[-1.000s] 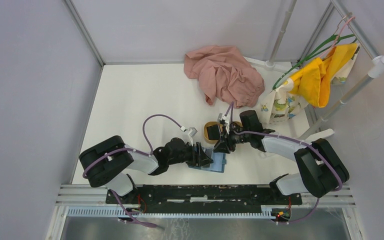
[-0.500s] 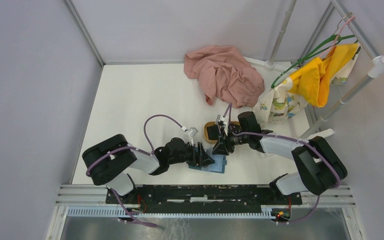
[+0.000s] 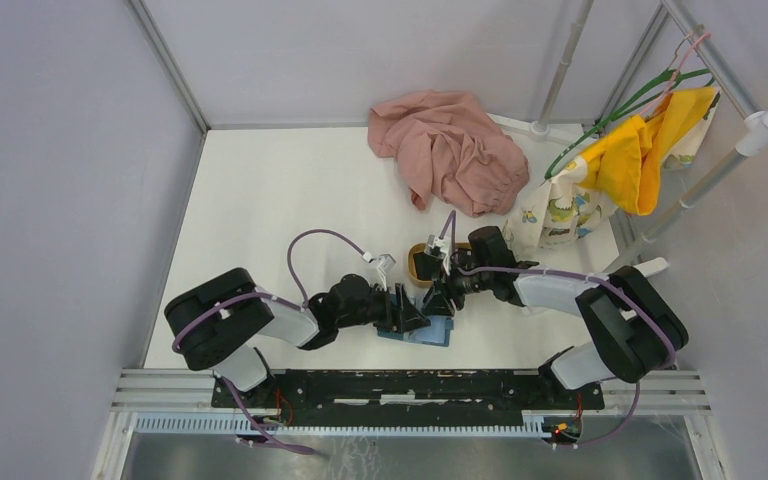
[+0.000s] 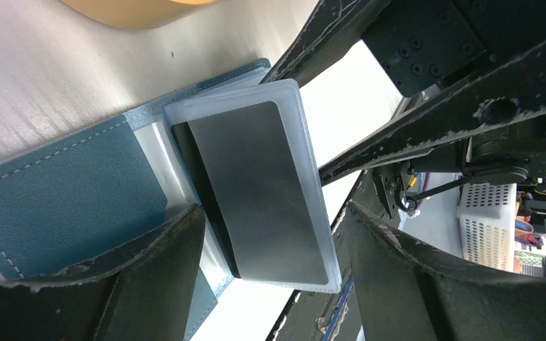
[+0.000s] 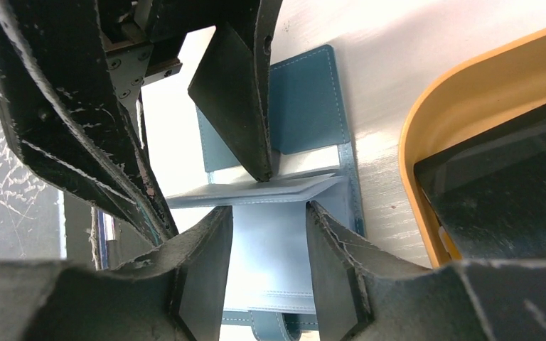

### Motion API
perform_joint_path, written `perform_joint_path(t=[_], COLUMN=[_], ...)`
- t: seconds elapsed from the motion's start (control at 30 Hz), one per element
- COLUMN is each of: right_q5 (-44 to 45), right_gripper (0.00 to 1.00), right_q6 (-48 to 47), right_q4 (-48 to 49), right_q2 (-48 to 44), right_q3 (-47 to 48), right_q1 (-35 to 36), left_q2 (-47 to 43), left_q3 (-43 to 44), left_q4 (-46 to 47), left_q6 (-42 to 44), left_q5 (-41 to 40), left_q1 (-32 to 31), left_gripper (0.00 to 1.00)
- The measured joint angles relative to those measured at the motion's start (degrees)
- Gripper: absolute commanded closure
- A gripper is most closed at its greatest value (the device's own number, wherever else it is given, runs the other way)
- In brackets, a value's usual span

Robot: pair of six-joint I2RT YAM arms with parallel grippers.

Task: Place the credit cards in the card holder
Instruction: Insert the credit card into the card holder.

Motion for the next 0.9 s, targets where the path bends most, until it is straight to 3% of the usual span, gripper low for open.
perform_joint_path(t=[0.63,0.9], right_q5=[0.5,0.5], right_gripper=[0.49,0.49], right_q6=[0.0,0.0], right_q4=[0.6,0.7], right_q2=[1.4,1.7], right_q3=[0.0,0.0], right_q1=[0.8,0.9], left_q2=[-3.2,-7.4], left_q3=[-0.5,-0.5], left_q4=[-2.1,-7.2], left_q6=[-2.5,-2.5], left_q5=[-0.2,-1.8], left_q1=[1.6,1.7], left_gripper=[0.19,0.34])
